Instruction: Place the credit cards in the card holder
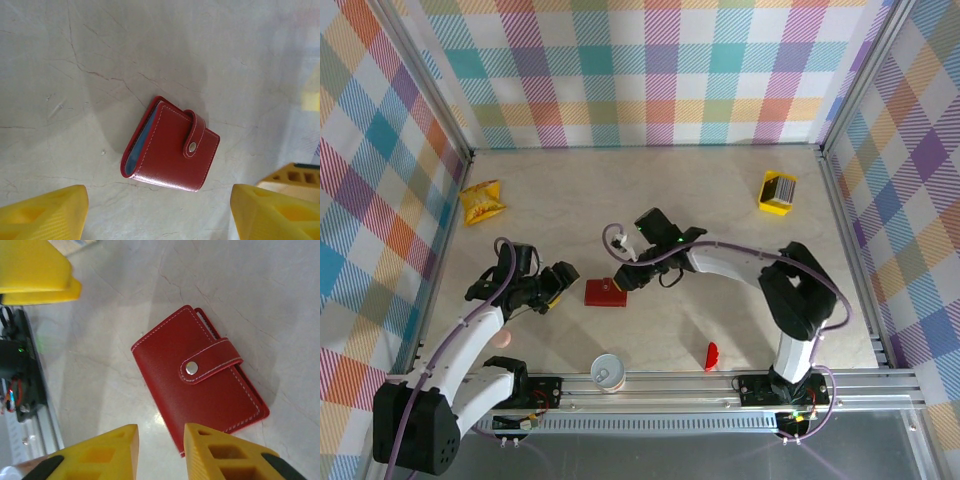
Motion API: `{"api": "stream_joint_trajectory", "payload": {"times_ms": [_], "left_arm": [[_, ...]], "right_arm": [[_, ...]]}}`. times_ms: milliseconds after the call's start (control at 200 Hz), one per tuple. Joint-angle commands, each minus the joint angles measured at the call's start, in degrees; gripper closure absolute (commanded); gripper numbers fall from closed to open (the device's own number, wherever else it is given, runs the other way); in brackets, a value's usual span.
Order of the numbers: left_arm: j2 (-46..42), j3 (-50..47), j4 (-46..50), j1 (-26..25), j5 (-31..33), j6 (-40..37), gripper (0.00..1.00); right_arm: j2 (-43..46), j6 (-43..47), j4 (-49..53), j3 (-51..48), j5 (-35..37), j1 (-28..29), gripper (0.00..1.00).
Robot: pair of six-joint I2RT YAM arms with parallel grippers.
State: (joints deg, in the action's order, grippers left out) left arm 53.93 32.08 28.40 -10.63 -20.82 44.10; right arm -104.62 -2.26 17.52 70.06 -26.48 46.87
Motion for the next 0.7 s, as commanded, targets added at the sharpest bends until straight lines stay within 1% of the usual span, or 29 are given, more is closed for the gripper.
{"api": "stream_joint_trajectory", "payload": {"times_ms": [0, 230, 405, 555, 695], "left_arm": [[-2.1, -1.4, 1.3, -0.3, 0.6, 0.5, 0.25], [-3.8, -2.3, 3.1, -0.3, 1.1, 0.6, 0.24], [-3.6, -2.0, 2.6, -0.3, 0.7, 1.0, 0.24], [-3.2, -1.4, 2.1, -0.4, 0.0, 1.1, 0.23], [-2.5, -0.2, 1.6, -0.8, -1.1, 1.0, 0.22]], "right_arm": [[-4.0, 6.6, 6.1, 4.2, -2.2, 0.4, 0.74], [-10.2, 3.9, 6.4, 7.9, -3.2, 1.0, 0.84], [-13.0, 1.4, 6.9, 8.9, -2.2, 0.4, 0.87], [-14.3, -5.3, 5.0, 7.6, -1.1, -1.5, 0.91], [-11.7, -13.5, 1.9, 2.8, 3.9, -2.0, 0.96]]}}
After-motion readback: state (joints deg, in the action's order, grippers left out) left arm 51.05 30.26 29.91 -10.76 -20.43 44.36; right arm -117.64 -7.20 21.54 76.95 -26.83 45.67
